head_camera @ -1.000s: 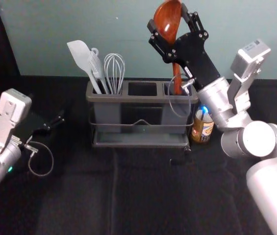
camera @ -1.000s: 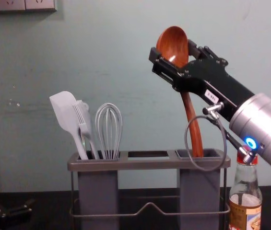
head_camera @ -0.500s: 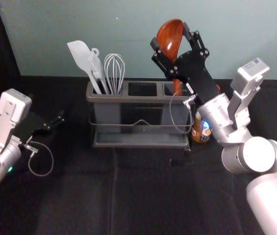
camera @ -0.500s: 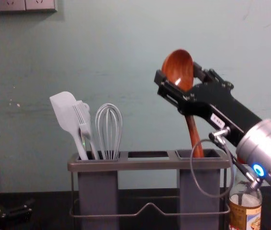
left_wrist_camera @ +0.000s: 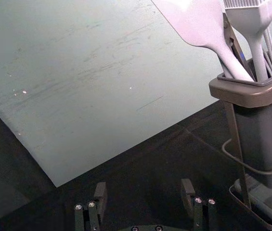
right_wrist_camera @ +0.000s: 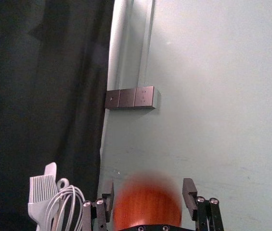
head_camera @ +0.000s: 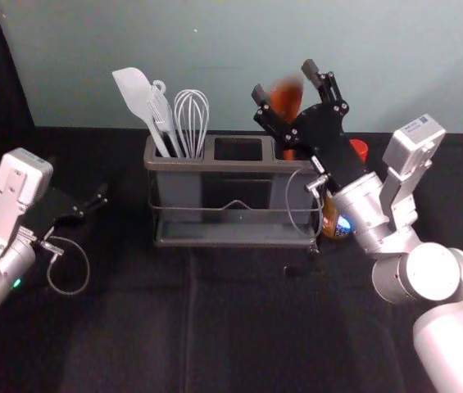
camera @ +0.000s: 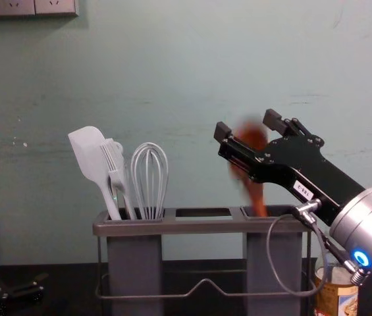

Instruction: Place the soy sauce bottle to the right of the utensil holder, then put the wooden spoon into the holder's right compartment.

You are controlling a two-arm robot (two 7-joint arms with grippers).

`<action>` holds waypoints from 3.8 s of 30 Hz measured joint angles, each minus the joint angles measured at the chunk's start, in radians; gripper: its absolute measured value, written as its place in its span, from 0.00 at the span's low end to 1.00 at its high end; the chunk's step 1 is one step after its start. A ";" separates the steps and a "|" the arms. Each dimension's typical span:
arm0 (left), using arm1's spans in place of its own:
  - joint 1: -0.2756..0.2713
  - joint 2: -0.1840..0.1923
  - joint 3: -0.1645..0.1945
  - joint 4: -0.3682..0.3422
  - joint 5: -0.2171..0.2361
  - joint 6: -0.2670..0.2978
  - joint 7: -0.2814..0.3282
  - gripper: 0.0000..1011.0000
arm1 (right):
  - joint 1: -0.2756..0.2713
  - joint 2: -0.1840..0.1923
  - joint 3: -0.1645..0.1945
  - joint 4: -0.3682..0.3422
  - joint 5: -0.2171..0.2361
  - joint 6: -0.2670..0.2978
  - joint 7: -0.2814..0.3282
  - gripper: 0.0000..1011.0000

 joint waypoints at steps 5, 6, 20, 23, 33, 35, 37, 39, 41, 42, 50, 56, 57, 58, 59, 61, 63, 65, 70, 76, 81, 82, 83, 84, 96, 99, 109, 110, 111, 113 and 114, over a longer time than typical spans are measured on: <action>0.000 0.000 0.000 0.000 0.000 0.000 0.000 0.99 | -0.002 -0.003 0.005 -0.013 0.000 0.001 -0.005 0.99; 0.000 0.000 0.000 0.000 0.000 0.000 0.000 0.99 | -0.002 -0.004 0.006 -0.016 0.000 0.001 -0.005 0.99; 0.000 0.000 0.000 0.000 0.000 0.000 0.000 0.99 | -0.015 0.011 0.054 -0.129 0.015 0.011 -0.033 0.99; 0.000 0.000 0.000 0.000 0.000 0.000 0.000 0.99 | -0.027 0.025 0.083 -0.159 0.013 0.011 -0.051 0.99; 0.000 0.000 0.000 0.000 0.000 0.000 0.000 0.99 | -0.078 0.055 0.210 -0.205 -0.063 -0.003 -0.159 0.99; 0.000 0.000 0.000 0.000 0.000 0.000 0.000 0.99 | -0.086 0.056 0.229 -0.205 -0.085 -0.003 -0.178 0.99; 0.000 0.000 0.000 0.000 0.000 0.000 0.000 0.99 | -0.099 0.059 0.252 -0.205 -0.133 0.001 -0.213 0.99; 0.000 0.000 0.000 0.000 0.000 0.000 0.000 0.99 | -0.108 0.063 0.266 -0.205 -0.167 0.014 -0.234 0.99; 0.000 0.000 0.000 0.000 0.000 0.000 0.000 0.99 | -0.121 0.071 0.281 -0.203 -0.203 0.042 -0.251 0.99; 0.000 0.000 0.000 0.000 0.000 0.000 0.000 0.99 | -0.125 0.073 0.283 -0.203 -0.215 0.054 -0.255 0.99; 0.000 0.000 0.000 0.000 0.000 0.000 0.000 0.99 | -0.174 0.115 0.279 -0.234 -0.308 0.283 -0.278 0.99; 0.000 0.000 0.000 0.000 0.000 0.000 0.000 0.99 | -0.196 0.141 0.253 -0.247 -0.337 0.422 -0.278 0.99; 0.000 0.000 0.000 0.000 0.000 0.000 0.000 0.99 | -0.199 0.144 0.249 -0.248 -0.340 0.437 -0.278 0.99; 0.000 0.000 0.000 0.000 0.000 0.000 0.000 0.99 | -0.201 0.146 0.246 -0.249 -0.344 0.454 -0.278 0.99; 0.000 0.000 0.000 0.000 0.000 0.000 0.000 0.99 | -0.203 0.152 0.239 -0.250 -0.350 0.483 -0.278 0.99; 0.000 0.000 0.000 0.000 0.000 0.000 0.000 0.99 | -0.206 0.160 0.228 -0.251 -0.358 0.516 -0.277 0.99; 0.000 0.000 0.000 0.000 0.000 0.000 0.000 0.99 | -0.207 0.165 0.221 -0.252 -0.363 0.531 -0.277 0.99; 0.000 0.000 0.000 0.000 0.000 0.000 0.000 0.99 | -0.207 0.172 0.213 -0.252 -0.371 0.543 -0.277 0.99; 0.000 0.000 0.000 0.000 0.000 0.000 0.000 0.99 | -0.204 0.185 0.192 -0.252 -0.386 0.559 -0.278 0.99; 0.000 0.000 0.000 0.000 0.000 0.000 0.000 0.99 | -0.203 0.189 0.184 -0.250 -0.390 0.560 -0.286 0.99; 0.000 0.000 0.000 0.000 0.000 0.000 0.000 0.99 | -0.203 0.189 0.183 -0.250 -0.390 0.561 -0.286 0.99; 0.000 0.000 0.000 0.000 0.000 0.000 0.000 0.99 | -0.203 0.189 0.183 -0.250 -0.390 0.561 -0.286 0.99; 0.000 0.000 0.000 0.000 0.000 0.000 0.000 0.99 | -0.203 0.189 0.183 -0.250 -0.390 0.561 -0.286 0.99; 0.000 0.000 0.000 0.000 0.000 0.000 0.000 0.99 | -0.203 0.189 0.183 -0.250 -0.390 0.561 -0.286 0.99; 0.000 0.000 0.000 0.000 0.000 0.000 0.000 0.99 | -0.203 0.189 0.184 -0.249 -0.391 0.562 -0.285 0.99; 0.000 0.000 0.000 0.000 0.000 0.000 0.000 0.99 | -0.203 0.189 0.184 -0.249 -0.391 0.562 -0.285 0.99; 0.000 0.000 0.000 0.000 0.000 0.000 0.000 0.99 | -0.203 0.189 0.184 -0.249 -0.390 0.563 -0.284 0.99; 0.000 0.000 0.000 0.000 0.000 0.000 0.000 0.99 | -0.203 0.189 0.184 -0.249 -0.390 0.563 -0.284 0.99; 0.000 0.000 0.000 0.000 0.000 0.000 0.000 0.99 | -0.203 0.189 0.184 -0.249 -0.390 0.563 -0.284 0.99; 0.000 0.000 0.000 0.000 0.000 0.000 0.000 0.99 | -0.203 0.189 0.184 -0.249 -0.390 0.563 -0.284 0.99; 0.000 0.000 0.000 0.000 0.000 0.000 0.000 0.99 | -0.203 0.189 0.184 -0.249 -0.390 0.563 -0.284 0.99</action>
